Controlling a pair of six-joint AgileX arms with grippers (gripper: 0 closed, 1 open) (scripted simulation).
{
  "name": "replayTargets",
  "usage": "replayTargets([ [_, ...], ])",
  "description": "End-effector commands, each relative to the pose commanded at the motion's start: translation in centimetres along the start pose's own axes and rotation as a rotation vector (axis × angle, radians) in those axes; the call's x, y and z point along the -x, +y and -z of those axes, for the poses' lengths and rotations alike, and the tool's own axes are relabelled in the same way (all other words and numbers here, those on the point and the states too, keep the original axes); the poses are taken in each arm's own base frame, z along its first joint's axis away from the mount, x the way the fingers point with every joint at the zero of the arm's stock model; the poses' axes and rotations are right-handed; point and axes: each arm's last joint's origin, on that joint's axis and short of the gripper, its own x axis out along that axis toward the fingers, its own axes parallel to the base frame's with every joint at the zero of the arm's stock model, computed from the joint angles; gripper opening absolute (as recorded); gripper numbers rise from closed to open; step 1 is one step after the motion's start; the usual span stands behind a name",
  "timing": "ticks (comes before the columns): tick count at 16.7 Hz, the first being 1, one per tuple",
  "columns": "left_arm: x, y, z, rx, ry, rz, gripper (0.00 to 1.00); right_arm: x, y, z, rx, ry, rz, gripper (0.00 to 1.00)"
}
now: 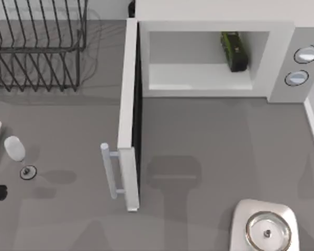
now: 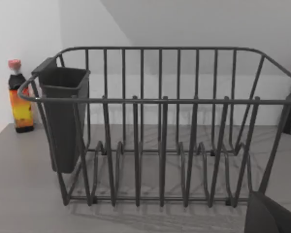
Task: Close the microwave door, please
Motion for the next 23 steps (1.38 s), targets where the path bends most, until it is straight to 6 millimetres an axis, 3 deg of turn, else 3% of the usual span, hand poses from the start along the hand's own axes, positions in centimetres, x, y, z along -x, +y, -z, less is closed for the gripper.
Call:
replayTargets([
  [14, -0.3, -1.7, -0.4, 0.000, 0.002, 0.000, 0.00, 0.0, 0.0, 0.0, 0.000, 0.000, 0.000, 1.00],
  [23, 0.7, -4.2, 0.1, 0.000, 0.002, 0.000, 0.00, 0.0, 0.0, 0.0, 0.000, 0.000, 0.000, 1.00],
])
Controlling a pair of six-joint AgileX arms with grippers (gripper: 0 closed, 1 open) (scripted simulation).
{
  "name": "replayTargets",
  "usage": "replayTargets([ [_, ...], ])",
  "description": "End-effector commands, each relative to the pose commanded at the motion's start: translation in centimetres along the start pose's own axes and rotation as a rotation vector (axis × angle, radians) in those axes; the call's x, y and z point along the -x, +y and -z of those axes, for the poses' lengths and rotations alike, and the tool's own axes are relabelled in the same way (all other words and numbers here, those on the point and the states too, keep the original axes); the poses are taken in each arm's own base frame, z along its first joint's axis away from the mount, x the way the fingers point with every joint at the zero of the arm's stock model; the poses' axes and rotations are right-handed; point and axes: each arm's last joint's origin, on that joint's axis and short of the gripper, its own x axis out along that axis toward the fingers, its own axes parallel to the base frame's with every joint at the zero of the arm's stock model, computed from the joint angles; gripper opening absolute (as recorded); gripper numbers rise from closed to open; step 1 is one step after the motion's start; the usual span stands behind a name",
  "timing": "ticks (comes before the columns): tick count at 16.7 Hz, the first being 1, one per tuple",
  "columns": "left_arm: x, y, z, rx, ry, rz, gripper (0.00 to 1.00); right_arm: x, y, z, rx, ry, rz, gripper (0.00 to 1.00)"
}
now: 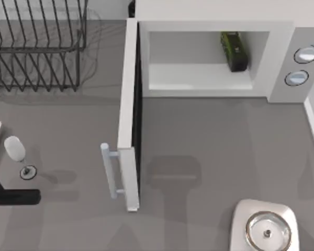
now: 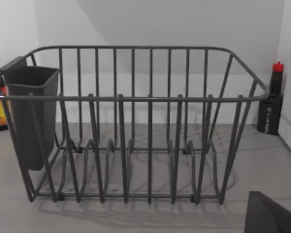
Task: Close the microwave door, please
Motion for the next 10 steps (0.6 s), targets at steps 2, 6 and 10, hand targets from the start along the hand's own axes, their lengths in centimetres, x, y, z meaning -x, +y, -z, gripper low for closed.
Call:
replayTargets([
  [2, 0.04, -0.07, 0.02, 0.000, 0.000, 0.000, 0.00, 0.00, 0.00, 0.00, 0.000, 0.000, 0.000, 1.00],
  [6, 0.03, -0.07, -0.11, 0.002, -0.002, 0.000, 0.00, 0.00, 0.00, 0.00, 0.000, 0.000, 0.000, 1.00],
  [10, -0.25, -0.88, -0.91, 0.007, -0.009, 0.000, 0.00, 0.00, 0.00, 0.00, 0.000, 0.000, 0.000, 1.00],
])
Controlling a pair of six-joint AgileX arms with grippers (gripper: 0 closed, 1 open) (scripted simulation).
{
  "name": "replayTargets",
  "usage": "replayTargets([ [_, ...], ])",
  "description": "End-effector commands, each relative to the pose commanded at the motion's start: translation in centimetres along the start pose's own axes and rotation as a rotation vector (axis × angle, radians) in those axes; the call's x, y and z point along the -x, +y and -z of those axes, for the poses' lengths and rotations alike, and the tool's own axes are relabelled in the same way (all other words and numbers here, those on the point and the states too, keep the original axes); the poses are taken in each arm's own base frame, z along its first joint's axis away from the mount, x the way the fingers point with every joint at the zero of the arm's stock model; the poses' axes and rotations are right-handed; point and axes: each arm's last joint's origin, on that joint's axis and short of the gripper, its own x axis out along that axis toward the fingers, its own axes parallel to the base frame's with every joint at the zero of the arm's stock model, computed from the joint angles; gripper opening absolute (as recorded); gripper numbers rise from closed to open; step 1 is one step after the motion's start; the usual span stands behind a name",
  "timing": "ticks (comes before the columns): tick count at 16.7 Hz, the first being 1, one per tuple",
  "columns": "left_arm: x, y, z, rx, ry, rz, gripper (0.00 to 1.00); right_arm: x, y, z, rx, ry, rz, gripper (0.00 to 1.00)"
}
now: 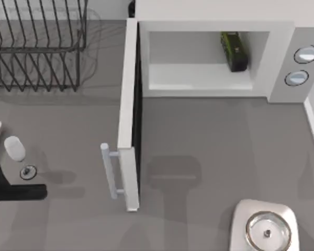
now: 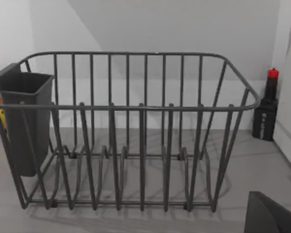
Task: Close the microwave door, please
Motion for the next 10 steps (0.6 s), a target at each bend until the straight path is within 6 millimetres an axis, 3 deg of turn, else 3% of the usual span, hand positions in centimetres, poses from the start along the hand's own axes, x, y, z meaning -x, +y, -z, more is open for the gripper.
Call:
replayTargets([
  [5, -0.9, -1.7, -0.9, -0.009, 0.012, 0.000, 0.00, 0.0, 0.0, 0.0, 0.000, 0.000, 0.000, 1.00],
  [10, -1.0, -1.8, -0.9, -0.008, 0.010, -0.002, 0.00, 0.0, 0.0, 0.0, 0.000, 0.000, 0.000, 1.00],
])
